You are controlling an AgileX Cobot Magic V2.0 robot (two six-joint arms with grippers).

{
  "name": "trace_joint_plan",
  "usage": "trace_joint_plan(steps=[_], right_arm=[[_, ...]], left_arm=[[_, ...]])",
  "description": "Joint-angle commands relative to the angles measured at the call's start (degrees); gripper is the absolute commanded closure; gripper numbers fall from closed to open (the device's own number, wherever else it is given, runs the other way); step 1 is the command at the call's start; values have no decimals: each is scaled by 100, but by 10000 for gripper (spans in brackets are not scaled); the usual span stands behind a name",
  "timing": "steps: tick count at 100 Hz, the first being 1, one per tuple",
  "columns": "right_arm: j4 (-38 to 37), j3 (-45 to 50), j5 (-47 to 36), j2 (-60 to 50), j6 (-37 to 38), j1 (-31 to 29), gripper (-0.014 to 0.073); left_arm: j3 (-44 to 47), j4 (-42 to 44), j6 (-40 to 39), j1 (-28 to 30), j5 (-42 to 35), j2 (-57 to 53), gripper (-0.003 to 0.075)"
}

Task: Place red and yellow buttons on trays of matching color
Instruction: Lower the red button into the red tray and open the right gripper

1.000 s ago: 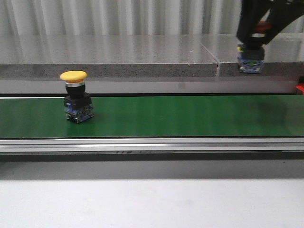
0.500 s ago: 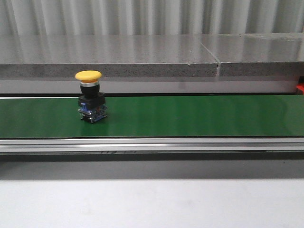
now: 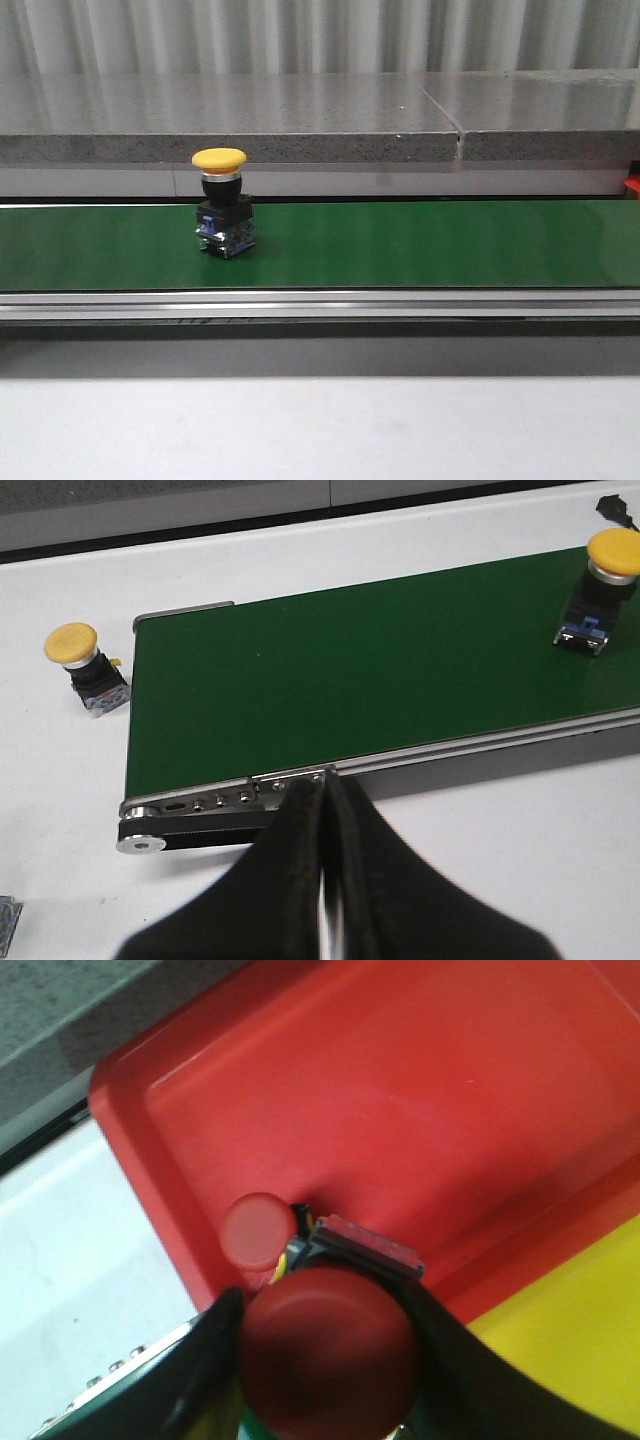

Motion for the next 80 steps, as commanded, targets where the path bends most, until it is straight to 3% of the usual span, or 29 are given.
trace_joint_plan(steps=[1, 38, 80], right_arm=[[27, -155, -410, -88, 34, -113, 525], [83, -161, -1169, 523, 39, -147, 525], [355, -161, -1466, 1260, 39, -147, 525]], left_arm=[[-151, -56, 15, -45, -422, 17, 741], [-151, -56, 15, -45, -422, 17, 741], [-151, -56, 15, -45, -422, 17, 741]])
